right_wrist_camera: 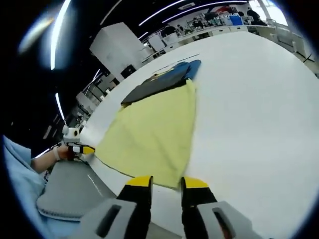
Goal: Fold the garment on the visible template until the final outline fits inside the template.
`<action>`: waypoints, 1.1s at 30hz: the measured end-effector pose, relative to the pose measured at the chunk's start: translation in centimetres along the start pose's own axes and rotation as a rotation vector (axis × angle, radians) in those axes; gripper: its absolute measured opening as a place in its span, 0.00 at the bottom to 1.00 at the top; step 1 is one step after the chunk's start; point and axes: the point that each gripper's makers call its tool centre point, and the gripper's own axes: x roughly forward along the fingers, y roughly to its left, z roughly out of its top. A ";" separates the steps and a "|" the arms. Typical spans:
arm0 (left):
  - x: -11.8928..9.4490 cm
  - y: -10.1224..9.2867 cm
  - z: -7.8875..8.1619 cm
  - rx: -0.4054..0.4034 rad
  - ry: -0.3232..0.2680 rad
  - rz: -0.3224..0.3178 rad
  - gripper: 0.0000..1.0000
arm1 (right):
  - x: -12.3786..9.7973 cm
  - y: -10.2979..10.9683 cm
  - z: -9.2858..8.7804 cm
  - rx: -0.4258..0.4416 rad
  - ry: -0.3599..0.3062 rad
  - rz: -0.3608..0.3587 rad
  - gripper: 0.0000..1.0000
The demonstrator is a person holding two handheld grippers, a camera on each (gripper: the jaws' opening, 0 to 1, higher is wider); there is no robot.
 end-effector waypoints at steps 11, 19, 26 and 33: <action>0.0 -0.2 0.0 -0.006 0.032 0.019 0.00 | -0.6 -0.6 0.4 0.028 0.020 -0.049 0.00; -2.3 -1.5 0.5 -0.045 0.085 0.006 0.00 | -1.9 0.9 0.6 0.092 0.054 0.022 0.00; -3.5 -2.4 0.1 -0.057 0.116 -0.007 0.00 | -2.8 1.9 -0.6 0.121 0.081 0.049 0.00; -4.2 -3.2 -1.3 -0.031 0.197 -0.035 0.00 | -3.5 2.6 -1.5 0.139 0.105 0.066 0.00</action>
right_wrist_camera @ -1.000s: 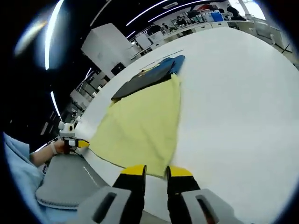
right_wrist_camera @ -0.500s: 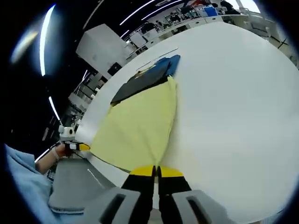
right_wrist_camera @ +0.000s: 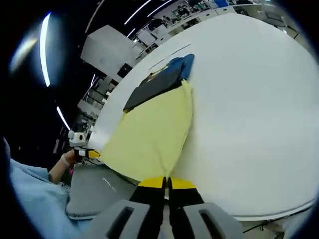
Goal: Fold the garment on the visible template until the final outline fits inside the template.
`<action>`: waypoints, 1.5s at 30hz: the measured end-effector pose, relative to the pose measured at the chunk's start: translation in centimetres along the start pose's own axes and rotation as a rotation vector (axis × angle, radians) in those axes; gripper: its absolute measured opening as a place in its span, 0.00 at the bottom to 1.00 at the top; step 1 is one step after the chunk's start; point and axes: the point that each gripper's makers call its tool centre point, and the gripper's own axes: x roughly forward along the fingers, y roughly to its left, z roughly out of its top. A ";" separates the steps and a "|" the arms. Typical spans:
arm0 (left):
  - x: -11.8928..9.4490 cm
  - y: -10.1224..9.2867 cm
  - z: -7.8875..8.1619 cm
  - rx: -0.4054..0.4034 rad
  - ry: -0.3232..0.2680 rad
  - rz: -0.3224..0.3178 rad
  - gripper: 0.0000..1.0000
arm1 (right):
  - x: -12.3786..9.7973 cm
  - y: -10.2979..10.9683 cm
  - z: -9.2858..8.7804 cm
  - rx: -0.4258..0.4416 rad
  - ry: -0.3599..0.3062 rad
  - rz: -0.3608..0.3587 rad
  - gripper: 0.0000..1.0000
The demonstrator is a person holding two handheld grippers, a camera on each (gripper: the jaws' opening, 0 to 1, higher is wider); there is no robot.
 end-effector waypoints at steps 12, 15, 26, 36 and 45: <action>-1.1 -0.8 -1.4 -0.039 0.077 -0.015 0.00 | -1.1 1.3 -1.0 0.017 0.017 0.029 0.00; -1.5 -0.9 -1.3 -0.039 0.071 -0.022 0.00 | -1.3 1.6 -1.0 0.033 0.015 0.041 0.00; -4.0 -3.1 6.7 -0.059 -0.254 -0.090 0.00 | -2.8 4.3 5.2 0.168 -0.149 0.195 0.00; -4.9 -1.1 15.8 -0.054 -0.521 -0.011 0.00 | -1.7 4.3 13.7 0.129 -0.285 0.201 0.00; -4.1 -0.8 22.7 0.008 -0.647 0.001 0.00 | 0.5 4.3 20.4 0.101 -0.365 0.160 0.00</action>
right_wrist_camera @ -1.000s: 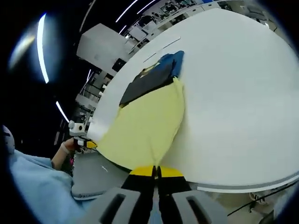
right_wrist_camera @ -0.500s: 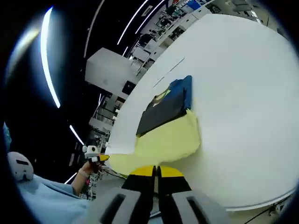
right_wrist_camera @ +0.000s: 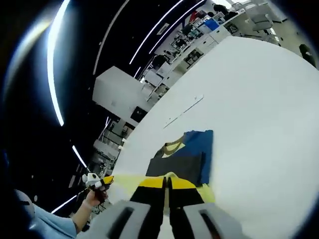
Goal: Fold the garment on the visible template until the final outline fits inside the template.
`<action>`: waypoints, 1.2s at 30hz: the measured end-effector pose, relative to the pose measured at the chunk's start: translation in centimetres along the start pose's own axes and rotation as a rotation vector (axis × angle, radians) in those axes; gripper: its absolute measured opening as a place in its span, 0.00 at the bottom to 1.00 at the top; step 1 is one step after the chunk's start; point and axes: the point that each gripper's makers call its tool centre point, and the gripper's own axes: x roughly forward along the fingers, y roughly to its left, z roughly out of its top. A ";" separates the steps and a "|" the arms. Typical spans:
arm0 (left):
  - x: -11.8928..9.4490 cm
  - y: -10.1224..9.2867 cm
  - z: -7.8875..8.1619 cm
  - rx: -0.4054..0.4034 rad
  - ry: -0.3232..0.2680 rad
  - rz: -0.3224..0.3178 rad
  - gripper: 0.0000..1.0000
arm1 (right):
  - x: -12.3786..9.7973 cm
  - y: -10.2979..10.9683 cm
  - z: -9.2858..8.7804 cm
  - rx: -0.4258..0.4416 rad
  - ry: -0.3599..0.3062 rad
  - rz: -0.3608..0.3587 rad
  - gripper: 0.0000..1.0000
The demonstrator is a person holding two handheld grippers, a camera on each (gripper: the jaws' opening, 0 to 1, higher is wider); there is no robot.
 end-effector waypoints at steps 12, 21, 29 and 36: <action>4.1 4.5 3.4 -0.056 -0.033 0.058 0.00 | 4.7 -2.8 4.7 -0.032 -0.003 -0.058 0.00; 7.1 8.6 2.9 -0.209 -0.049 0.107 0.00 | 9.0 -6.5 5.8 -0.004 0.034 -0.116 0.00; 8.7 11.3 1.1 -0.270 -0.036 0.151 0.00 | 10.5 -9.6 5.3 0.048 0.048 -0.168 0.00; 9.3 13.1 0.0 -0.284 -0.020 0.188 0.00 | 11.0 -11.0 4.5 0.093 0.046 -0.188 0.00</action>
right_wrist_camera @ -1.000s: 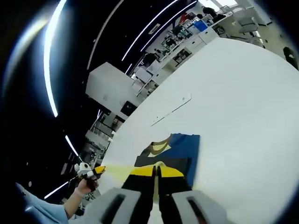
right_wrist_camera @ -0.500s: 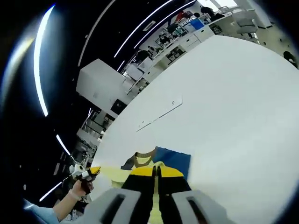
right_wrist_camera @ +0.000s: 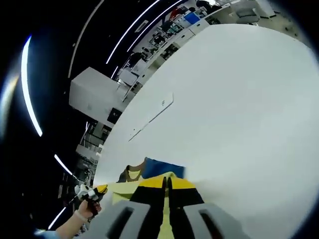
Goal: Fold the garment on the visible template until the final outline fits inside the template.
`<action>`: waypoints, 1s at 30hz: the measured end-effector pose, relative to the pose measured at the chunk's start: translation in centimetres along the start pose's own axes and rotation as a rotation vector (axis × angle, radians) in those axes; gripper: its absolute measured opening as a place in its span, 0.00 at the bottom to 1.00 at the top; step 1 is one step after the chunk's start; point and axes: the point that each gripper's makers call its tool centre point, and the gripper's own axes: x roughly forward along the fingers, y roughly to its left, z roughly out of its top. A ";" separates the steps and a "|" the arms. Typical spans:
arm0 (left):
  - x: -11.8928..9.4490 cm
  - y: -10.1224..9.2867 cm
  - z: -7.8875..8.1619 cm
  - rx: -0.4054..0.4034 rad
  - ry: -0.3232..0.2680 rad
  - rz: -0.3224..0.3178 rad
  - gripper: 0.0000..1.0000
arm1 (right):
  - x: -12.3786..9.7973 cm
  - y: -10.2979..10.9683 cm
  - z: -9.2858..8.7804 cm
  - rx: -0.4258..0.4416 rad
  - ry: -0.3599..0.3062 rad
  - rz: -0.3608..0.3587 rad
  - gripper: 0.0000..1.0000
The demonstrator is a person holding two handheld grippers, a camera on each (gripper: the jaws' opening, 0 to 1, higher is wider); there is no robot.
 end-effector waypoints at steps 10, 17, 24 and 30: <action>0.9 0.9 -0.1 0.006 0.016 0.026 0.00 | 0.7 -0.8 0.0 0.023 -0.005 -0.019 0.00; 1.8 1.9 -0.1 0.001 0.030 0.045 0.00 | 1.3 -1.1 0.0 0.025 -0.004 -0.035 0.00; 2.1 2.3 -0.4 0.002 0.037 0.052 0.00 | 1.7 -1.7 -0.2 0.017 0.008 -0.053 0.00; 2.1 2.3 -0.4 0.010 0.040 0.048 0.00 | 2.0 -2.2 -0.4 0.003 0.016 -0.070 0.00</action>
